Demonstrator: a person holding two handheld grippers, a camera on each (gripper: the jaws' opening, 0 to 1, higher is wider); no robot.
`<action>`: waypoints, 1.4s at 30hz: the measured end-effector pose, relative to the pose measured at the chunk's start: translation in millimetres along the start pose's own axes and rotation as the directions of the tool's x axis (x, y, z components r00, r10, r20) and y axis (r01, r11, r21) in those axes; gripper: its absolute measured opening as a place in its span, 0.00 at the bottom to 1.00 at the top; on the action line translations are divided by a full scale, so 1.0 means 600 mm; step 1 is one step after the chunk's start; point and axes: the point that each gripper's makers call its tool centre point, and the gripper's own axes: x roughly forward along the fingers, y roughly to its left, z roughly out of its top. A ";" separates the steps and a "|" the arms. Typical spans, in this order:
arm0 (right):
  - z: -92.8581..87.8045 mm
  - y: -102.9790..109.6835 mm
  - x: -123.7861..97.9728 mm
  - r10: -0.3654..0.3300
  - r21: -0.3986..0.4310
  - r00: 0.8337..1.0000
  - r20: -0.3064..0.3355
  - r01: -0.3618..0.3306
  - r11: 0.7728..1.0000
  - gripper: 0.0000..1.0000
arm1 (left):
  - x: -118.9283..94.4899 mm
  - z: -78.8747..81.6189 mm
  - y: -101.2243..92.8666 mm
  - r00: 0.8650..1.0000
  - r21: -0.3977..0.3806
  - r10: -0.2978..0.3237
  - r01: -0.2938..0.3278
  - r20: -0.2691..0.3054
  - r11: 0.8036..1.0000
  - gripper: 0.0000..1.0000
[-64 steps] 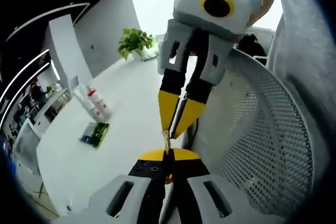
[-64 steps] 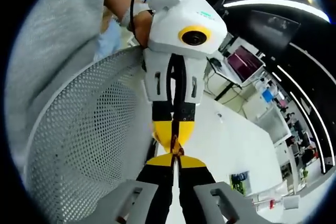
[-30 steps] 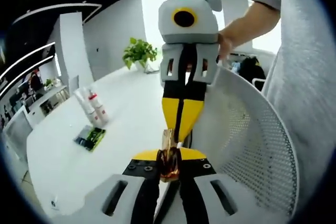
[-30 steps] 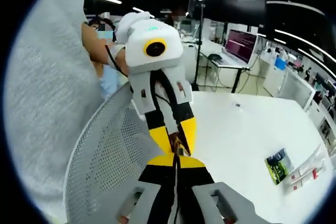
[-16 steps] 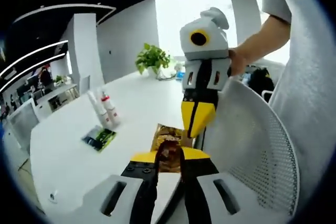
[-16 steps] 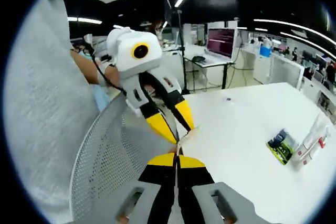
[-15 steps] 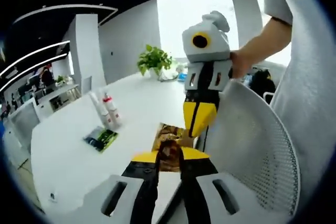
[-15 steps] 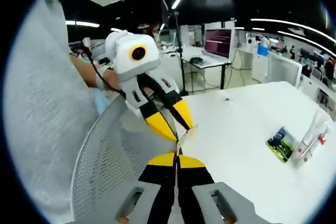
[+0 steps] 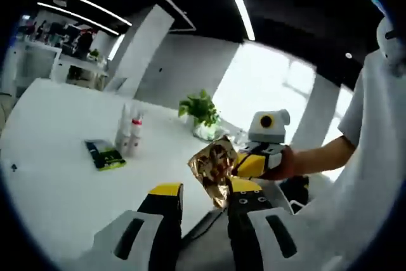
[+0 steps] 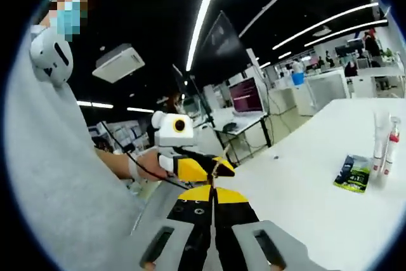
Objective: Arrange the skincare products in the storage area until every visible bottle or jar stands upright without overlapping.
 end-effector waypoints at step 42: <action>0.055 -0.007 0.041 0.057 0.410 0.942 0.332 -0.198 0.891 0.00 | -0.017 0.029 -0.018 0.983 -0.283 -0.162 0.180 0.086 0.942 0.00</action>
